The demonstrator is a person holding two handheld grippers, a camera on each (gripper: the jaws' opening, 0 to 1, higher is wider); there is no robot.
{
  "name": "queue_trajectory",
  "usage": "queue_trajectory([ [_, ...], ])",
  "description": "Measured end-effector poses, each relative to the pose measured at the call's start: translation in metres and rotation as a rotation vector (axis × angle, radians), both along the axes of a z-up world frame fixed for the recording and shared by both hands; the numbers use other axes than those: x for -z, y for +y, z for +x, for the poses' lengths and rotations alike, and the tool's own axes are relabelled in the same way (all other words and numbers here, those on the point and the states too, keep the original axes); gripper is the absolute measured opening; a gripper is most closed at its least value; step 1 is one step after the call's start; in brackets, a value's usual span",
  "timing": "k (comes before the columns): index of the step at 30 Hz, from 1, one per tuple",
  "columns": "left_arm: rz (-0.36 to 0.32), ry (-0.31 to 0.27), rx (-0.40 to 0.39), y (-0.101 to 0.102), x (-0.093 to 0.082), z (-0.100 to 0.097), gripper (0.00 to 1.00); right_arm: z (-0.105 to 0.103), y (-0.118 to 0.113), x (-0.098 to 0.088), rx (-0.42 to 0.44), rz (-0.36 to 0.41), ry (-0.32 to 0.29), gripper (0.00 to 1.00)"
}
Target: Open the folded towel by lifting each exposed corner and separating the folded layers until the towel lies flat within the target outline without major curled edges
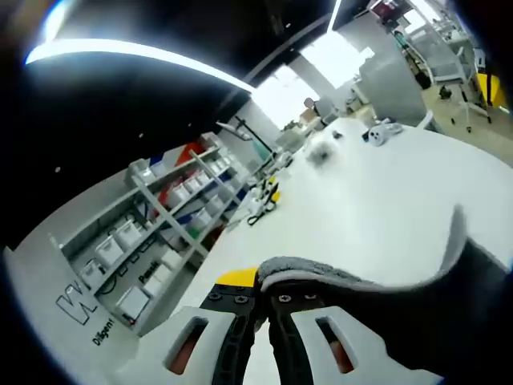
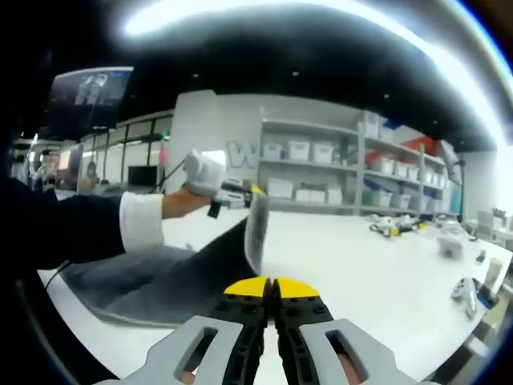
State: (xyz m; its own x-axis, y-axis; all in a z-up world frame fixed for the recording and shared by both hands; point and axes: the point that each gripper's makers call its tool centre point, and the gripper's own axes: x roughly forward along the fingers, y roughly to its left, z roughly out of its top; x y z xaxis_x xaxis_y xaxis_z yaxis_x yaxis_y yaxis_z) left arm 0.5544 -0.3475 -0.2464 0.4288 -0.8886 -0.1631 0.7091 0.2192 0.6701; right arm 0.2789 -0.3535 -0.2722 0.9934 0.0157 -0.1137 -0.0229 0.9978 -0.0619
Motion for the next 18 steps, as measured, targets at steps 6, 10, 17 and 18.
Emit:
queue_trajectory([
  [6, 0.024, -0.013, 0.012, -0.005, 0.006, -0.001, 0.02, 0.018, -0.002, 0.026, -0.016, -0.130, 0.077, 0.09],
  [10, 0.034, -0.023, 0.020, -0.007, 0.007, -0.004, 0.02, 0.035, -0.016, 0.045, 0.001, -0.171, 0.115, 0.10],
  [17, 0.018, -0.085, 0.049, -0.005, -0.003, -0.024, 0.02, 0.059, -0.031, 0.058, -0.023, -0.129, 0.079, 0.16],
  [18, 0.014, -0.093, 0.054, -0.005, -0.006, -0.028, 0.02, 0.061, -0.032, 0.059, -0.028, -0.125, 0.079, 0.18],
])
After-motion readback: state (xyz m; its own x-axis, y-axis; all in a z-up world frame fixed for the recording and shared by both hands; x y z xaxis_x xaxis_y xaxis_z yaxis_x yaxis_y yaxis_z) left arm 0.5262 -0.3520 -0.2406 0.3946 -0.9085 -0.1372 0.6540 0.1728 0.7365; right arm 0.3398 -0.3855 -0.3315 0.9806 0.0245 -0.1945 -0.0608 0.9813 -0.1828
